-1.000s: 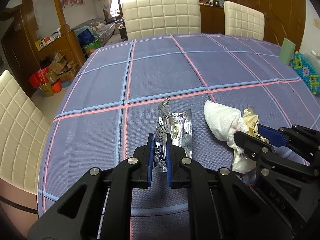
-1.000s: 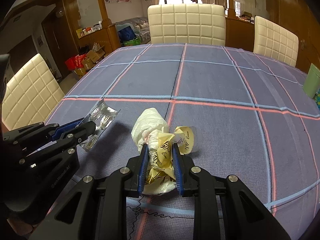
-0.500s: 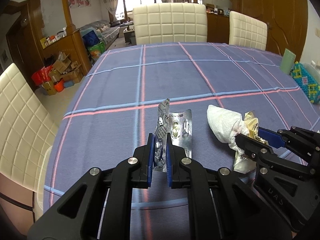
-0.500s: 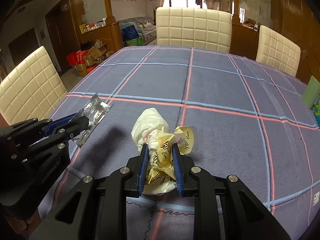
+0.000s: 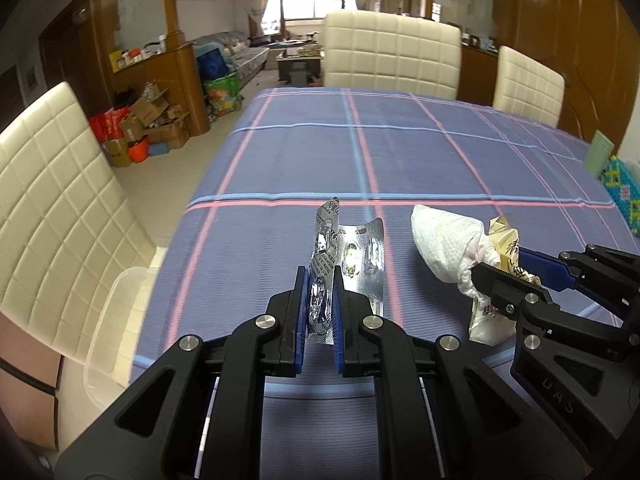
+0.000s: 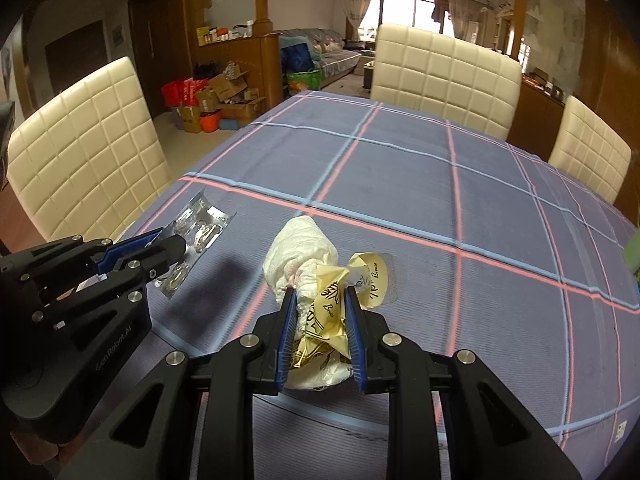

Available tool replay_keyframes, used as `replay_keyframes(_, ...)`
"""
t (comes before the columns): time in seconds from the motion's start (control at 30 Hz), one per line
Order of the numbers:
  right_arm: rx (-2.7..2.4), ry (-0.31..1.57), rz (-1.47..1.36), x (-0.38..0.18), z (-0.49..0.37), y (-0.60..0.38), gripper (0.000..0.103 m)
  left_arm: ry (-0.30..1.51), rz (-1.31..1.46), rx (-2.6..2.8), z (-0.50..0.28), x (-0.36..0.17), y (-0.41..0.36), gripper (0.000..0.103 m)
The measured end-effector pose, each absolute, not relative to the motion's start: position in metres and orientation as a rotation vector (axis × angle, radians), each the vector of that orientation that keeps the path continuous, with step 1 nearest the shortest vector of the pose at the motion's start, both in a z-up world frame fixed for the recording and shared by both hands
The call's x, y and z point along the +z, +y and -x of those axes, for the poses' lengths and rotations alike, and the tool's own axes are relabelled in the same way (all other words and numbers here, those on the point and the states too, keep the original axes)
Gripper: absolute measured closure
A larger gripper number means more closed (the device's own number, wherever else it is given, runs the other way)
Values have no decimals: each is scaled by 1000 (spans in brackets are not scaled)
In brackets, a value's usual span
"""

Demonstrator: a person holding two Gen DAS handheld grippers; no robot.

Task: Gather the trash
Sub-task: 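Carry the pill blister and tissue with wrapper over the clear bin with both tools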

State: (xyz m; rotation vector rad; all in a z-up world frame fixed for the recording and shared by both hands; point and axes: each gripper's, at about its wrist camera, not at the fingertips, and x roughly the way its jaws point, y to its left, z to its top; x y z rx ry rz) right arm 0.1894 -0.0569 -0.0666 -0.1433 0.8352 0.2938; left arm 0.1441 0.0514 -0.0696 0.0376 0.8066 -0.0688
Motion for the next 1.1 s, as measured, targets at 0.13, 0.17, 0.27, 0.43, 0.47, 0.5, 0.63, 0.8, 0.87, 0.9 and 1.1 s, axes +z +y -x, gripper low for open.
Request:
replay_keyframes(0.13,319,841,158,-67,-193,-36,80,805,-23,-37,-141,-70,74,91)
replay_keyframes(0.17,327,843,158,-67,-194,-31,80,806,-22,-32,-141,-70,78,91)
replay_keyframes(0.27,354,852,176,-68,-196,-12,80,808,-8,-6,-139,-70,95,91)
replay_keyframes(0.43,389,851,206,-67,-197,18,80,806,10,32,-135,-70,120,91)
replay_keyframes(0.47,396,851,211,-67,-197,24,80,805,18,42,-134,-71,127,91)
replay_keyframes(0.5,403,851,217,-67,-197,29,80,805,22,48,-134,-70,131,91)
replay_keyframes(0.63,426,849,247,-68,-196,54,80,804,44,79,-132,-72,154,91)
replay_keyframes(0.8,446,850,271,-70,-201,79,80,801,59,115,-129,-75,179,91)
replay_keyframes(0.87,455,853,281,-72,-202,90,80,802,65,126,-129,-76,188,91)
replay_keyframes(0.9,462,852,289,-73,-203,98,80,802,69,136,-130,-77,194,91)
replay_keyframes(1.1,495,855,321,-78,-208,128,80,802,85,179,-132,-81,222,91)
